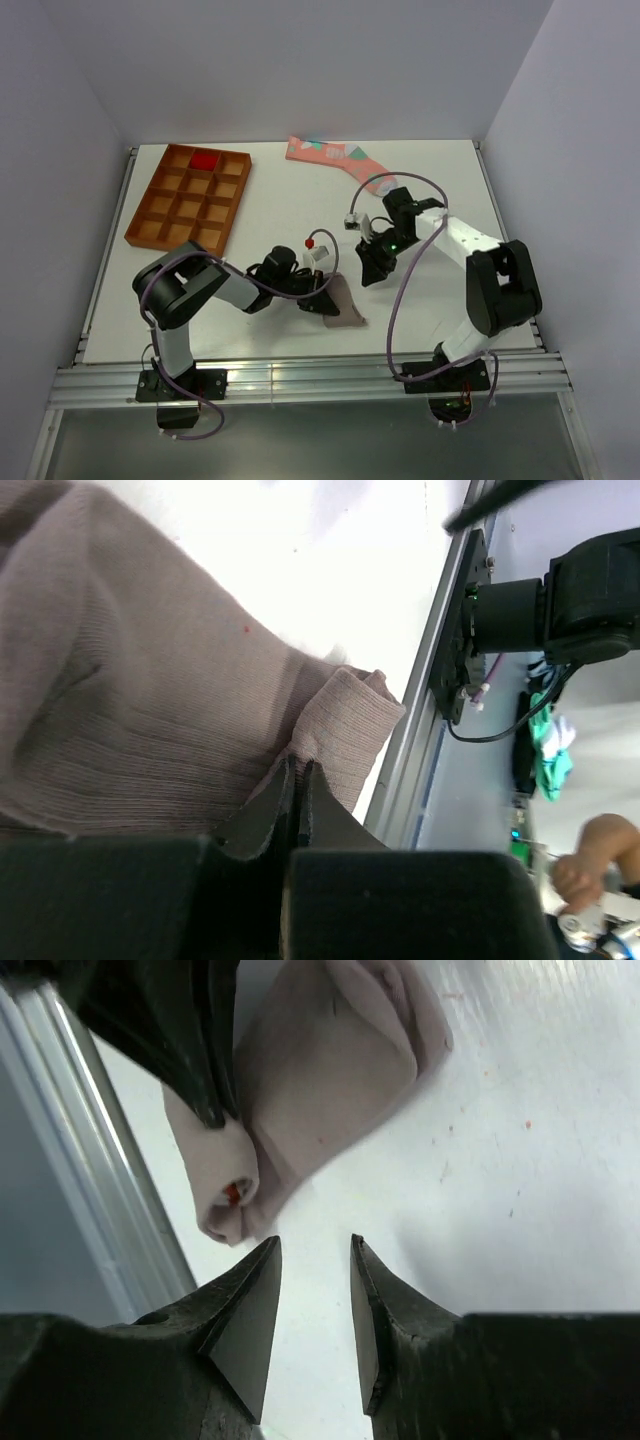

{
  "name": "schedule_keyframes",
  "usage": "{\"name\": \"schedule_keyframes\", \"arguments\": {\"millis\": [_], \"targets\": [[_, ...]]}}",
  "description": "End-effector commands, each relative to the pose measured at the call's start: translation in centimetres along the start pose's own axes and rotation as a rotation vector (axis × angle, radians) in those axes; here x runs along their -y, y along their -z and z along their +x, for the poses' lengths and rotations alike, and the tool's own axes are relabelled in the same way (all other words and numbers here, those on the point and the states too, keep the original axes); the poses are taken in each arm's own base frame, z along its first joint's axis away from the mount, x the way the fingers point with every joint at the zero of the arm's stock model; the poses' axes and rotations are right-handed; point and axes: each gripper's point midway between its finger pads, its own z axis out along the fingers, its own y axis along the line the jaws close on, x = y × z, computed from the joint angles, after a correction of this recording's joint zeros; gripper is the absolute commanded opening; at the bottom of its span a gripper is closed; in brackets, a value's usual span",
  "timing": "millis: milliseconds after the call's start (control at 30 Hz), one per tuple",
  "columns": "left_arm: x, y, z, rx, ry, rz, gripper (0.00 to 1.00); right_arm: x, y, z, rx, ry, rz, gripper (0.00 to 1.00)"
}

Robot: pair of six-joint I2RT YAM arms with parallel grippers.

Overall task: Roll the socks
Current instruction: Roll the sock at the center of the board.

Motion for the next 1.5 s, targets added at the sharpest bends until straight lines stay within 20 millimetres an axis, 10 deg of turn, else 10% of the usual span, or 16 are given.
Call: {"name": "schedule_keyframes", "arguments": {"millis": [0,433,1167,1300,1467], "targets": [[-3.3,0.9,3.9,-0.146,0.172,-0.116,0.0,0.4,1.4,-0.6,0.067,0.173,0.103,0.42],[-2.9,1.1,4.0,-0.296,0.393,-0.159,0.0,-5.8,-0.9,2.0,0.072,0.695,0.208,0.56],[-3.3,0.5,4.0,-0.321,0.447,-0.144,0.0,-8.2,-7.3,3.9,-0.072,0.858,0.188,0.57],[-2.9,0.5,3.6,-0.313,0.432,-0.129,0.0,-7.5,-8.1,4.3,-0.118,0.838,0.196,0.53],[-2.1,0.7,2.3,-0.274,0.4,-0.123,0.11,-7.5,-8.5,4.6,-0.161,0.788,0.166,0.25]]}}
